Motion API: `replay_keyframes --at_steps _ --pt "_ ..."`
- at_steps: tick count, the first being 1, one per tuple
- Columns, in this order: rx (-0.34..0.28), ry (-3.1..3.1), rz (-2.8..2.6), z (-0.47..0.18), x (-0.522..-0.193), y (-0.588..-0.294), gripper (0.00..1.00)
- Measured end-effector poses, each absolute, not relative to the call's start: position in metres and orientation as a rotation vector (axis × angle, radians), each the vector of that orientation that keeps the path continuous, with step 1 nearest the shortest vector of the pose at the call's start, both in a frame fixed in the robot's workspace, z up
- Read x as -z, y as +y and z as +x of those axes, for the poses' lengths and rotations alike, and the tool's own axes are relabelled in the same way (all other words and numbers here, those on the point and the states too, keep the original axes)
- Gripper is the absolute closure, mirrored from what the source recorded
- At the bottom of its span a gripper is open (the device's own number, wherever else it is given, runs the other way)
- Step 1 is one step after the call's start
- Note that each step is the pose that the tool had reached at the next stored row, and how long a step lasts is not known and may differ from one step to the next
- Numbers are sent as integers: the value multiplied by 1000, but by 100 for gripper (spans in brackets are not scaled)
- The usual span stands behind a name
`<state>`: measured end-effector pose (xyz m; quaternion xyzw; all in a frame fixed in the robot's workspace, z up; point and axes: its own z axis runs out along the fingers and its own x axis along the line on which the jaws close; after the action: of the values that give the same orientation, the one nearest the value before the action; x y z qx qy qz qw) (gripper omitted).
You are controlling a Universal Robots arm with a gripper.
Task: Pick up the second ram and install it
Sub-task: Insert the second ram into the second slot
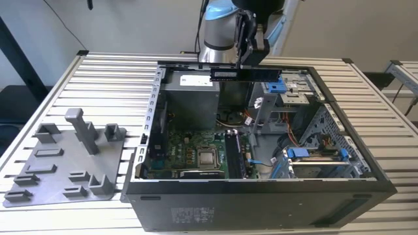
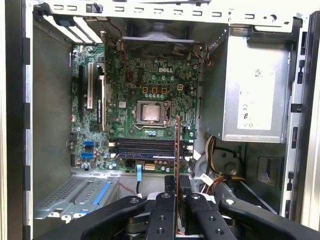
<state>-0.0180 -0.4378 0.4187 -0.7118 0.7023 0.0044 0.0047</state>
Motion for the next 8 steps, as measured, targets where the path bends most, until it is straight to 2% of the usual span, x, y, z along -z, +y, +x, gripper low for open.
replay_keyframes --at_steps 8 --pt "-14 2200 -2230 -18 -419 -438 86"
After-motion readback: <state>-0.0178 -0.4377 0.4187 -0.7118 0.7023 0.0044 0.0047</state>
